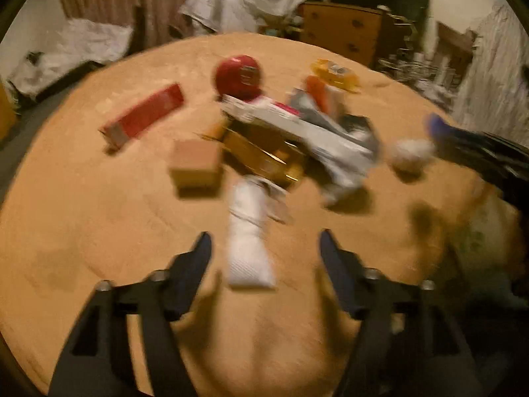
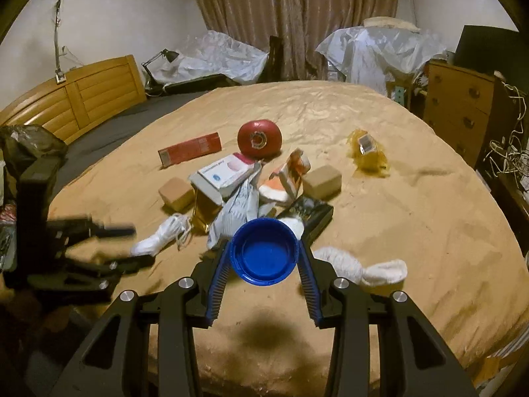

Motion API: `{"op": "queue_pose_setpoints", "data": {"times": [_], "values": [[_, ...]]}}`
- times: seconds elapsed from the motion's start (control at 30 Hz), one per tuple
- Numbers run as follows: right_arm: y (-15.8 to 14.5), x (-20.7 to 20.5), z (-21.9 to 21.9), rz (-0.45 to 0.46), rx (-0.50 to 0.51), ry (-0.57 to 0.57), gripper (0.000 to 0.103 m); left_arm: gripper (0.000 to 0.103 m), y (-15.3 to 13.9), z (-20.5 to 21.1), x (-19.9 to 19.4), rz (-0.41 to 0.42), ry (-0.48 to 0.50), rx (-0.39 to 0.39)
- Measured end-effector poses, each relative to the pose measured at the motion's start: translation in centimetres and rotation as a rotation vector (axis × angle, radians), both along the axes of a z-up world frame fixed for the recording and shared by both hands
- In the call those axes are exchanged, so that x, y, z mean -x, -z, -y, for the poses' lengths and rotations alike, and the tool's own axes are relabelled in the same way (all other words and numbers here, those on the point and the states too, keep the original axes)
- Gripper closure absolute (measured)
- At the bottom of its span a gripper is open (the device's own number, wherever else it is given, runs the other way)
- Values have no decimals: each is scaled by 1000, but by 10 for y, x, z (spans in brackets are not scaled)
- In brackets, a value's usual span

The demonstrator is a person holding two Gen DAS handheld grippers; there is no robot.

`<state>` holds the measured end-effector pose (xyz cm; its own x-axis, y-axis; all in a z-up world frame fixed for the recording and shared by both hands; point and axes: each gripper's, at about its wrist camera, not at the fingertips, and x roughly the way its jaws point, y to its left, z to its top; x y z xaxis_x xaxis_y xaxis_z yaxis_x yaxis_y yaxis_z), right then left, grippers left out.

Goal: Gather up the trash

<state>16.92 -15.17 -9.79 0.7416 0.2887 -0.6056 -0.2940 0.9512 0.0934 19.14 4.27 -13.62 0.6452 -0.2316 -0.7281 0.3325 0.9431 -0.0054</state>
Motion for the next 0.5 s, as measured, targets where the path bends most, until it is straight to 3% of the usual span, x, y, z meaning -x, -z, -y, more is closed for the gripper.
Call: {"op": "queue_pose_setpoints", "data": {"times": [0.13,0.23,0.3,0.4,0.5], "values": [[10,-1,2,-34,-26,15,61,37,10,-10,-27,-54,-88,34],[14,-2,1,-43,-35,16,61,52,25,-1,-35,-99,-79,17],[15,-4,0,-44,-38,13,61,53,27,2,-35,-80,-96,5],[16,-5,-1,-41,-36,11,61,79,27,1,-37,-76,-123,29],[16,-4,-2,-37,-33,10,61,79,23,3,-29,-51,-132,25]]}}
